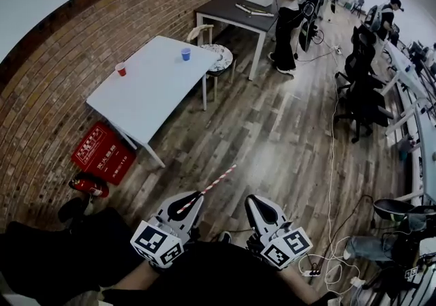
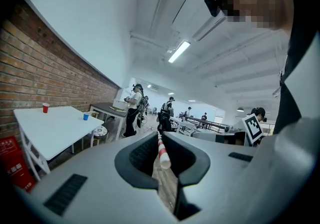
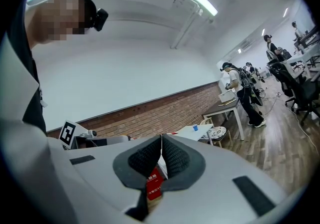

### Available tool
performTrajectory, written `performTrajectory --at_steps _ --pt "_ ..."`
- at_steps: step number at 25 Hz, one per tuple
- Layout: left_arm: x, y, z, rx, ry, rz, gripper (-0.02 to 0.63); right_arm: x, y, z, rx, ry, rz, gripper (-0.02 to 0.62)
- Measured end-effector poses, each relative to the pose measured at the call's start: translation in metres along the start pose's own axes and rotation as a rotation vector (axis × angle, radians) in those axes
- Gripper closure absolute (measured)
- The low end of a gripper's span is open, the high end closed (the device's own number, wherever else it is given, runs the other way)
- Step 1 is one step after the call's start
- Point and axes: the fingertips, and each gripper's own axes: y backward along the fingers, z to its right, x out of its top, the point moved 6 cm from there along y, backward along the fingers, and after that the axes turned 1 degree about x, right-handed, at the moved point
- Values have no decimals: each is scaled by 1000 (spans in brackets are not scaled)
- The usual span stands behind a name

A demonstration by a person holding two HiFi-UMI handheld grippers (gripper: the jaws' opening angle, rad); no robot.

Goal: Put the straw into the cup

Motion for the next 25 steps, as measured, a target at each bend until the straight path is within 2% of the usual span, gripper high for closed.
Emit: performTrajectory --at_steps 2,6,11,14,19,25 --pt "2 -13 0 20 -7 19 568 7 4 14 3 -1 15 568" --pt "19 -25 -25 94 -9 82 568 16 -2 35 -5 8 26 568" --pt "21 -7 -54 229 39 83 568 6 -8 49 -15 -69 -30 568" --pt "24 -12 -79 275 58 85 568 6 -24 62 -22 -80 -66 568" --pt "29 -36 -121 277 81 96 568 12 -59 83 -45 -51 -94 568" --pt "40 -91 -188 202 130 87 568 32 -124 113 -123 -18 -108 568"
